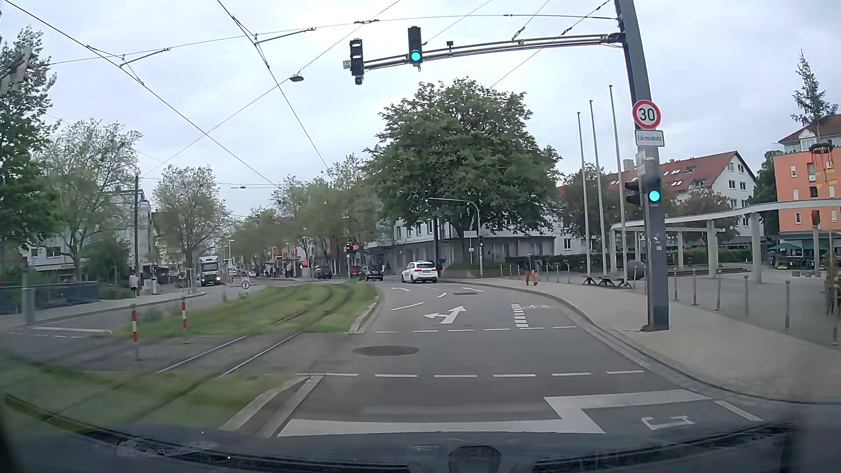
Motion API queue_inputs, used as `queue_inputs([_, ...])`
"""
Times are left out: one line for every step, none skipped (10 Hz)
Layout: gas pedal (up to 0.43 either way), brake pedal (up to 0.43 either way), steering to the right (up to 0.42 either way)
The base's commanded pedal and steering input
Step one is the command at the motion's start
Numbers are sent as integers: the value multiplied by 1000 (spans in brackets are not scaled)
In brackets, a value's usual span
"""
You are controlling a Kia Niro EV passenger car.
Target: Follow the waypoints while adhering to traffic rules and regulations
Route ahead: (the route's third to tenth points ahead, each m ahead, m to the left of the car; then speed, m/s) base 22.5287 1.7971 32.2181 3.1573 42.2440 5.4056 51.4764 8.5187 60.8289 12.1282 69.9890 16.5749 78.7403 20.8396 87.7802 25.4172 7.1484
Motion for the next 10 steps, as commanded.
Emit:
queue_inputs([59,0,26])
queue_inputs([59,0,29])
queue_inputs([59,0,31])
queue_inputs([59,0,35])
queue_inputs([59,0,37])
queue_inputs([59,0,38])
queue_inputs([59,0,38])
queue_inputs([59,0,39])
queue_inputs([59,0,39])
queue_inputs([59,0,39])
